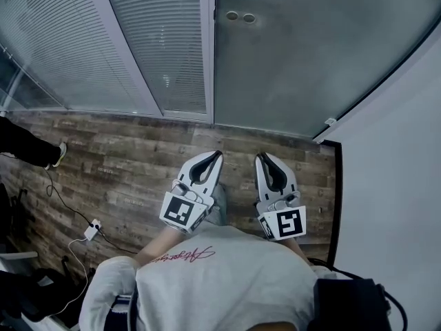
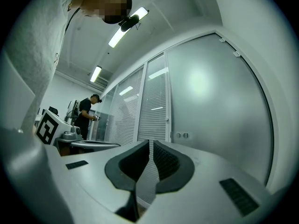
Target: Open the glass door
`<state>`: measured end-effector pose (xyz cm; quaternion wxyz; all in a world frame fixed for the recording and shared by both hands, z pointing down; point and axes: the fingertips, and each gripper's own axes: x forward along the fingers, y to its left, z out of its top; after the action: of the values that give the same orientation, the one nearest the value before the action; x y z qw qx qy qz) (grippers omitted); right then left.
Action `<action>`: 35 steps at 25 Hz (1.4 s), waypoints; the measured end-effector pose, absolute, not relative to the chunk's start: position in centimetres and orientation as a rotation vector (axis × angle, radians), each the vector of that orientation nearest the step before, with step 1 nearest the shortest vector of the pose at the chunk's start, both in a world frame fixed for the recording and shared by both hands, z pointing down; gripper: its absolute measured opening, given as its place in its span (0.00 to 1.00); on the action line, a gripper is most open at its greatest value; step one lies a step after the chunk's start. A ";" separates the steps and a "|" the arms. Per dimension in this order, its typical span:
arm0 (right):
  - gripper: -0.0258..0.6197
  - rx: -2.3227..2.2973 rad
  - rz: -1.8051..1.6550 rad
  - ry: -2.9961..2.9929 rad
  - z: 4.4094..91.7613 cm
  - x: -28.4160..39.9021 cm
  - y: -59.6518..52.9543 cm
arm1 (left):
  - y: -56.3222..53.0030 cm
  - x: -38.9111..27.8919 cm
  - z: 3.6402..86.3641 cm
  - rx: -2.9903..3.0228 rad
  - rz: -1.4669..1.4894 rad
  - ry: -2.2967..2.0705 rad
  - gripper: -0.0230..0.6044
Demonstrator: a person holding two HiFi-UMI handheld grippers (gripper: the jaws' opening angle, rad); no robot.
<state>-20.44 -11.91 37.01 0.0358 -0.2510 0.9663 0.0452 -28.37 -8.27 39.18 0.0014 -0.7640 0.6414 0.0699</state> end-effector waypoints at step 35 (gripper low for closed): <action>0.11 -1.095 0.131 2.886 34.9 -43.5 -46.7 | -37.2 -48.3 37.7 -2.478 0.218 1.946 0.06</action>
<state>-43.46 -46.70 34.91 0.0262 -0.3544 0.9338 0.0424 -48.33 -37.20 37.67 -0.0084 -0.7846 0.6161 0.0690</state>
